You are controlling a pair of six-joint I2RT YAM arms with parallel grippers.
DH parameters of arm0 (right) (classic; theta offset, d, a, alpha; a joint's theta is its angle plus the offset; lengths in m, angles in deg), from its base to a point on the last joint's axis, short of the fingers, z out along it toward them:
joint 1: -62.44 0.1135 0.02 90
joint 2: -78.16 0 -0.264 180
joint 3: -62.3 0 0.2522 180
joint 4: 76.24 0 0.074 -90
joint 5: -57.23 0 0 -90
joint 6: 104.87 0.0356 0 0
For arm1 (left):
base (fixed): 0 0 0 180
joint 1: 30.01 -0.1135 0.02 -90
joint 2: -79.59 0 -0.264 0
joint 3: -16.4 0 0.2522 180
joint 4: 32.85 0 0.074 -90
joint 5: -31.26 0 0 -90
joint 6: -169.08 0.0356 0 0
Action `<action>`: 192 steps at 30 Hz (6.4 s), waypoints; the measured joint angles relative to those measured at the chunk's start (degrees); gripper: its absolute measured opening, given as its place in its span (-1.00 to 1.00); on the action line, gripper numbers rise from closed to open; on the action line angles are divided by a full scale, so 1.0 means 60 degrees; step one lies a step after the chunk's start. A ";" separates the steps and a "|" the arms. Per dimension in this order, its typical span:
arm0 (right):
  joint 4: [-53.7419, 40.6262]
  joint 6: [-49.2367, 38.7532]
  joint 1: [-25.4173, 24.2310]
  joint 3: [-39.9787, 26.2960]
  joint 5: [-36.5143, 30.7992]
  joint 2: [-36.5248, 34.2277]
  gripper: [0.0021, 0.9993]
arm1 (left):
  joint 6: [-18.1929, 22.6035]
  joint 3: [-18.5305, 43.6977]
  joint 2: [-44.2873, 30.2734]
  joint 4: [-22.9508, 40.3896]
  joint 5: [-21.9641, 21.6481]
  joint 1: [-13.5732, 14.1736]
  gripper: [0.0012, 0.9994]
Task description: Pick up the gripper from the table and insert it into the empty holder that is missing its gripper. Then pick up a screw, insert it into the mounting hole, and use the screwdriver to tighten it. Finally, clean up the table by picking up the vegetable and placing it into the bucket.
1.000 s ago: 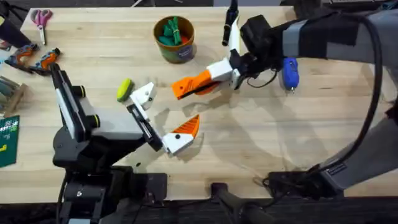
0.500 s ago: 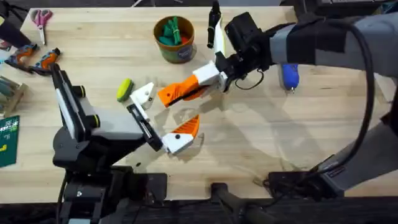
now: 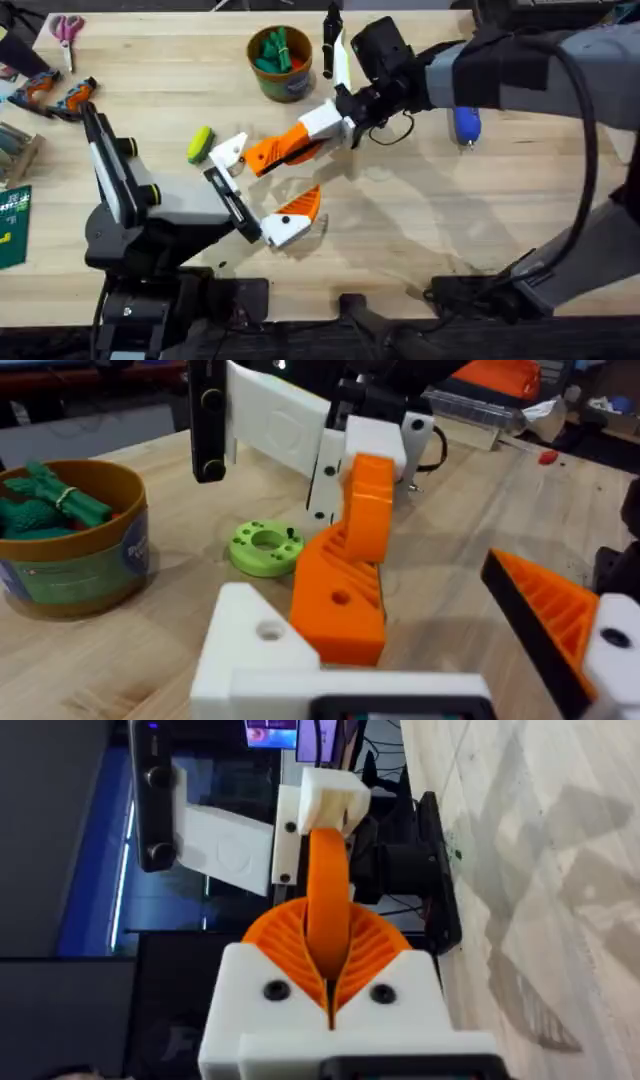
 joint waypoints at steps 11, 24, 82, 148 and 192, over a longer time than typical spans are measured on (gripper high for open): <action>0.0340 0.0186 0.0000 0.0004 -0.0004 0.0000 -0.98 | 0.0000 0.0000 0.0000 -0.0002 0.0000 0.0000 0.97; 0.0733 0.0806 0.0112 0.0015 -0.0186 -0.0002 -0.98 | 0.0000 0.0000 0.0000 -0.0007 -0.0066 0.0000 0.97; 0.4454 0.4148 0.0565 -0.0674 0.0321 -0.1444 -0.98 | -0.0233 0.0007 -0.0004 0.0007 -0.0157 -0.0066 0.97; 0.4948 0.3982 0.0025 -0.0790 0.0521 -0.1448 0.00 | -0.0229 0.0011 -0.0004 0.0073 0.0493 0.0000 0.97; -0.7505 -0.4746 -0.0701 -0.4306 -1.2658 0.1302 0.97 | -0.0230 0.0011 -0.0003 0.0076 0.0510 0.0000 0.97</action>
